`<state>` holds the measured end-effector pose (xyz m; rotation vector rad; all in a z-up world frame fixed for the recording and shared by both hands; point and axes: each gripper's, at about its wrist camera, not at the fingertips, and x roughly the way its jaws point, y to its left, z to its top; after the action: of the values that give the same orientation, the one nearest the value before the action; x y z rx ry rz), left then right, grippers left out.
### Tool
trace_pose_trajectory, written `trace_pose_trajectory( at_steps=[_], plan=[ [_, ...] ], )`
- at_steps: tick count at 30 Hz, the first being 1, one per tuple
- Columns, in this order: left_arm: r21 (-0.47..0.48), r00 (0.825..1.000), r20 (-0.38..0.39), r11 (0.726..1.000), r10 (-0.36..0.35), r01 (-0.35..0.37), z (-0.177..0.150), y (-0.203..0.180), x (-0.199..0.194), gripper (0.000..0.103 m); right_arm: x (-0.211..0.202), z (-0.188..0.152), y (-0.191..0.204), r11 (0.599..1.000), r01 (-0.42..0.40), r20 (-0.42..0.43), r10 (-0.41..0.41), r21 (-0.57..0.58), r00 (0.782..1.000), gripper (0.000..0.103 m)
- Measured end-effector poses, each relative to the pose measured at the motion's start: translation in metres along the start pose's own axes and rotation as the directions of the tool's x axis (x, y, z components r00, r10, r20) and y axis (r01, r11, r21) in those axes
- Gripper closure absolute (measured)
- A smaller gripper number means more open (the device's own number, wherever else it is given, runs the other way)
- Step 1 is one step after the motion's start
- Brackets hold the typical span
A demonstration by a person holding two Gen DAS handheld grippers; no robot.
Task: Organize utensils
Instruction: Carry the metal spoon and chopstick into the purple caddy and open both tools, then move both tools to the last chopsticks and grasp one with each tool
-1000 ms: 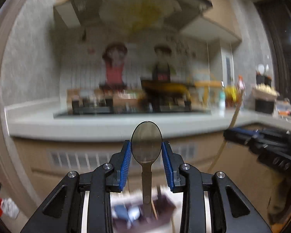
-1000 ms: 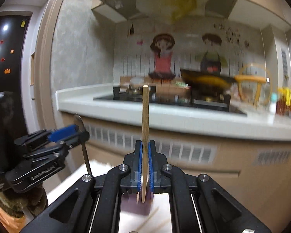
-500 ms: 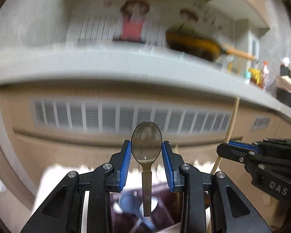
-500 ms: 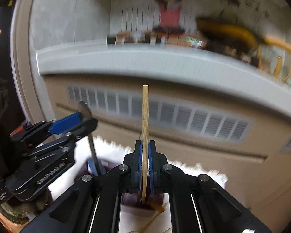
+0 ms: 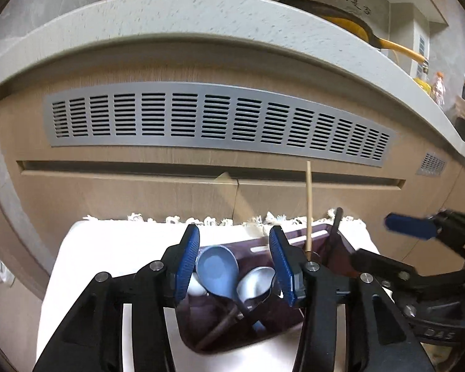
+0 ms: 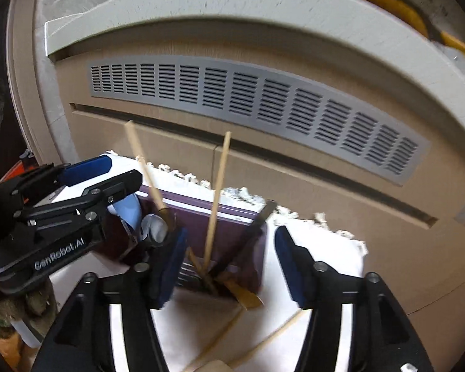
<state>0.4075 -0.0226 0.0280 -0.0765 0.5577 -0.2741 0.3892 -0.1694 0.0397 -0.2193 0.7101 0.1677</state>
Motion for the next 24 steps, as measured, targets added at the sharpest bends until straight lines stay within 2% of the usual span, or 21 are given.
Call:
trace_pose_trajectory(
  at_steps=[3, 4, 7, 10, 14, 16, 18, 21, 24],
  plan=[
    [0.007, 1.000, 0.006, 1.000, -0.021, 0.021, -0.001, -0.004, -0.012, 0.051, -0.023, -0.018, -0.004, 0.997, 0.078, 0.049, -0.077, -0.017, 0.996, 0.019],
    [0.008, 1.000, 0.004, 1.000, -0.030, 0.030, -0.003, -0.006, -0.016, 0.046, -0.031, -0.027, -0.005, 0.994, 0.105, 0.063, -0.104, -0.018, 0.993, 0.017],
    [0.015, 0.998, -0.004, 0.998, -0.056, 0.056, -0.011, -0.013, -0.029, 0.043, -0.048, -0.052, -0.017, 0.989, 0.151, 0.065, -0.151, -0.001, 0.986, 0.011],
    [0.035, 0.996, -0.021, 0.996, -0.081, 0.082, -0.024, -0.023, -0.040, 0.041, -0.046, -0.073, -0.032, 0.985, 0.162, 0.020, -0.163, 0.054, 0.986, 0.007],
    [0.081, 0.990, -0.086, 0.989, -0.113, 0.120, -0.049, -0.040, -0.045, 0.037, -0.016, -0.104, -0.058, 0.974, 0.125, -0.127, -0.102, 0.188, 0.987, 0.008],
    [0.139, 0.986, -0.130, 0.983, -0.103, 0.121, -0.066, -0.051, -0.044, 0.036, 0.001, -0.116, -0.065, 0.961, 0.110, -0.176, -0.065, 0.255, 0.982, 0.025],
    [0.197, 0.985, -0.158, 0.975, -0.071, 0.102, -0.081, -0.059, -0.043, 0.036, 0.020, -0.122, -0.067, 0.949, 0.092, -0.224, -0.024, 0.302, 0.974, 0.054],
    [0.247, 0.981, -0.189, 0.965, -0.045, 0.092, -0.097, -0.065, -0.042, 0.036, 0.047, -0.124, -0.064, 0.930, 0.077, -0.277, 0.028, 0.360, 0.960, 0.070],
    [0.245, 0.977, -0.206, 0.965, -0.047, 0.098, -0.103, -0.063, -0.042, 0.036, 0.064, -0.122, -0.056, 0.927, 0.107, -0.296, 0.005, 0.360, 0.955, 0.074]
  ],
)
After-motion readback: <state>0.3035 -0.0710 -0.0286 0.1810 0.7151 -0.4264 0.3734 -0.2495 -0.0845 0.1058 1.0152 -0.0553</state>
